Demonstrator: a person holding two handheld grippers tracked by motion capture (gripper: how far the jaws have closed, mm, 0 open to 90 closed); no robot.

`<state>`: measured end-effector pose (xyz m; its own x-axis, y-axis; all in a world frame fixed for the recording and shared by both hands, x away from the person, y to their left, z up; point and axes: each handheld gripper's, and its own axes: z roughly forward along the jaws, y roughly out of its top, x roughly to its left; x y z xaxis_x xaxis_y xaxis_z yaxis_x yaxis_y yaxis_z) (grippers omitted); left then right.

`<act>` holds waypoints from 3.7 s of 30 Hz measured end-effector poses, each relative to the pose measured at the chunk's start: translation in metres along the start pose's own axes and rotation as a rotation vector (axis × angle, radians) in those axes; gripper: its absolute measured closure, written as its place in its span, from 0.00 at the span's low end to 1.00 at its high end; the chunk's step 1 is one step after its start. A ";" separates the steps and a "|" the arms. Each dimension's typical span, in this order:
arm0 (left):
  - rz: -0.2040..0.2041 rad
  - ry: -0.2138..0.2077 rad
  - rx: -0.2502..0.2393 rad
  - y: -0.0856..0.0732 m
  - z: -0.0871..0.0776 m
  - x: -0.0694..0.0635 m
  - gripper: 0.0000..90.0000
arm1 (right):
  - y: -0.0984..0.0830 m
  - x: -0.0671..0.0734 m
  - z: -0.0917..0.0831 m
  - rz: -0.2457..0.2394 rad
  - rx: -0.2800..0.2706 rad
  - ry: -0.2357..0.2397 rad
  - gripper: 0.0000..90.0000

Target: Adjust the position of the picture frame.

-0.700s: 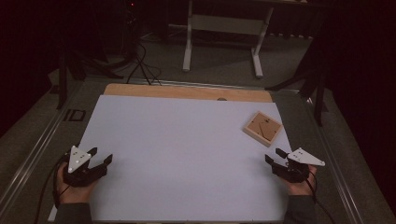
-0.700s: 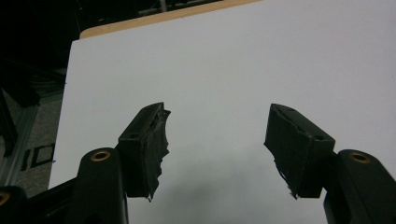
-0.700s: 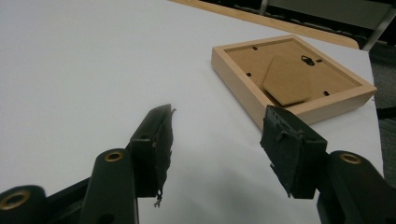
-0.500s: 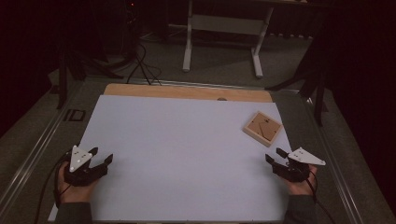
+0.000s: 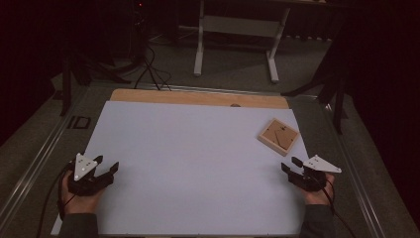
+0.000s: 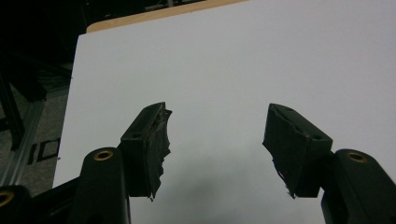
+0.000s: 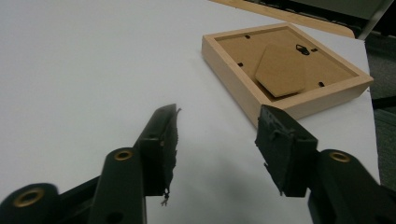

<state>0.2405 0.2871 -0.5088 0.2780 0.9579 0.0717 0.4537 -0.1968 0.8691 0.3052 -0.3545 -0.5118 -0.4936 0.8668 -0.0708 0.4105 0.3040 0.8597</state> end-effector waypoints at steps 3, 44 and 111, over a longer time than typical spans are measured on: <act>0.004 -0.001 0.001 0.000 0.000 -0.001 0.44 | 0.001 -0.002 0.002 0.003 0.002 0.003 0.58; 0.024 -0.011 0.010 0.000 0.006 -0.006 0.45 | 0.047 -0.062 0.076 0.108 0.172 -0.179 1.00; 0.042 -0.017 0.013 0.001 0.009 -0.009 0.45 | 0.067 0.047 0.116 -0.069 0.150 0.176 1.00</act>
<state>0.2464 0.2760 -0.5129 0.3113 0.9450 0.0998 0.4520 -0.2396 0.8592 0.3985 -0.2471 -0.5163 -0.6452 0.7636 -0.0257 0.4741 0.4266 0.7702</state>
